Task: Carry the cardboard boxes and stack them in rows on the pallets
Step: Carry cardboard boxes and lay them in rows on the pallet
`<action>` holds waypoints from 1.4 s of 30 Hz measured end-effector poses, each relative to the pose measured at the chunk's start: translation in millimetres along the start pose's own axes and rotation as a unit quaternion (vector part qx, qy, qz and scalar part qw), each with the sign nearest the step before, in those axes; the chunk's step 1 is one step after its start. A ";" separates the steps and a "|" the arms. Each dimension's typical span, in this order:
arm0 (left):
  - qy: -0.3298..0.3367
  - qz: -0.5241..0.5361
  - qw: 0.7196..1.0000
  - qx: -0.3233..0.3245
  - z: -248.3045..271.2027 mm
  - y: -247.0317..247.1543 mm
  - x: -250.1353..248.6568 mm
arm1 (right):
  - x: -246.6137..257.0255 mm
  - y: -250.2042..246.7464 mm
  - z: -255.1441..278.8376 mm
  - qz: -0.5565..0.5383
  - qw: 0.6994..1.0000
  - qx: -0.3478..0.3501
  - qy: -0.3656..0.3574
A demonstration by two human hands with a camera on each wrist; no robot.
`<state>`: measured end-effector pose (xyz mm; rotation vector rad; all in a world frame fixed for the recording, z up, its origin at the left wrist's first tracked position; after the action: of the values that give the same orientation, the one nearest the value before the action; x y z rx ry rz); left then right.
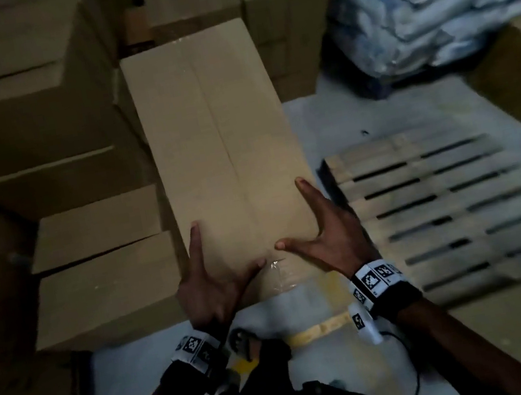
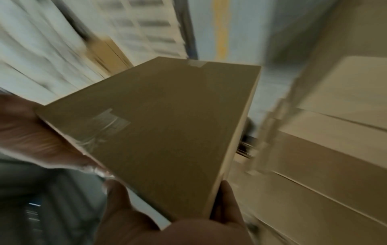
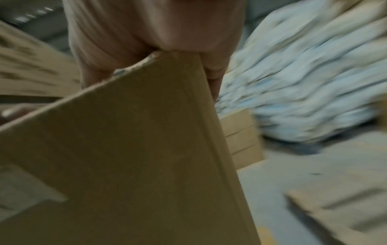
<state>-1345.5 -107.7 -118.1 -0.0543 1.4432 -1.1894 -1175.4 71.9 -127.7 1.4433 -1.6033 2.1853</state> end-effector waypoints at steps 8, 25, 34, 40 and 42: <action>0.096 -0.055 0.985 0.130 37.4 64.9 -48.6 | -62.5 -52.7 112.3 -0.031 0.980 -0.129 0.147; 0.367 -0.116 0.869 0.311 -62.5 126.4 -103.7 | -55.4 -17.3 137.8 -0.094 0.867 -0.352 0.339; 0.443 -0.133 0.796 0.390 -75.5 214.5 -148.0 | -93.4 -40.5 143.7 -0.112 0.802 -0.407 0.423; 0.455 -0.153 0.781 0.398 -77.5 286.9 -200.3 | -155.1 -78.3 128.7 -0.131 0.783 -0.419 0.441; 0.461 -0.168 0.776 0.396 -81.2 311.0 -222.3 | -178.7 -95.1 119.8 -0.140 0.778 -0.414 0.451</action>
<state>-1162.0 230.9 -184.3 1.0339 1.6246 -2.2300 -948.9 100.6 -184.6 0.2447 -1.4595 1.2852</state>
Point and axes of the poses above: each hand's wrist, its own z-axis away from the middle knuckle, its own y-axis out of the palm, x = y × z, the point moved 3 cm from there along -z, towards the middle knuckle, and after that the axes turned 4 degrees about x, right-handed, at the moved point
